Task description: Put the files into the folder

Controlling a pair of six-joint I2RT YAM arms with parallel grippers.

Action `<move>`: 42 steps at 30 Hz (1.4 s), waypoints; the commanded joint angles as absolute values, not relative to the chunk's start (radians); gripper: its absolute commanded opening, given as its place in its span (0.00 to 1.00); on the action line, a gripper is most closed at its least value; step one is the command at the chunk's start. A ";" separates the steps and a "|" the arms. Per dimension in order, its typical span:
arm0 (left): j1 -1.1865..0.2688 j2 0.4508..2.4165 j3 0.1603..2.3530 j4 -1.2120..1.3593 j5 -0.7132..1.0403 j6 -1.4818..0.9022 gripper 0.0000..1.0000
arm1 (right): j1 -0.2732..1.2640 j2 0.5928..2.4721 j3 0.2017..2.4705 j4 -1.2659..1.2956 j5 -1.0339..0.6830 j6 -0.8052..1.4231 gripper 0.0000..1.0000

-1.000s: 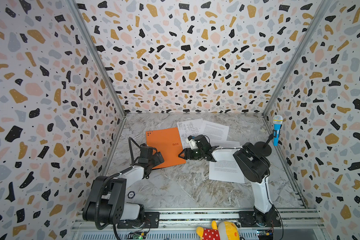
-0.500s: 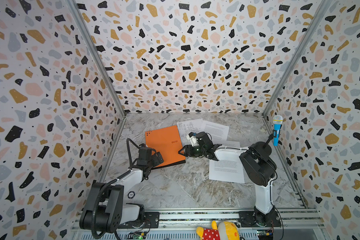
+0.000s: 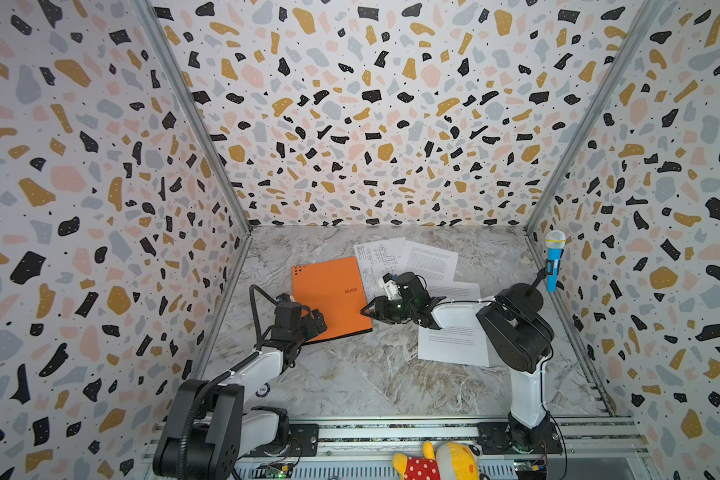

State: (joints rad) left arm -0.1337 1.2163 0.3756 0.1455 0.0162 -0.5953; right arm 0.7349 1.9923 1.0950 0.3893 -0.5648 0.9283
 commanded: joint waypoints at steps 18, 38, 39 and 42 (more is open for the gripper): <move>-0.140 1.077 0.302 0.245 0.129 -0.658 1.00 | 0.744 1.934 0.896 0.800 -0.686 1.182 0.39; -0.140 0.963 0.233 0.321 0.207 -0.709 1.00 | 0.744 1.874 0.710 1.052 -0.701 1.282 0.38; -0.140 0.962 0.229 0.326 0.209 -0.709 1.00 | 0.744 1.875 0.705 1.067 -0.702 1.289 0.38; -0.141 0.958 0.210 0.360 0.235 -0.718 1.00 | 0.744 1.863 0.694 1.071 -0.700 1.286 0.38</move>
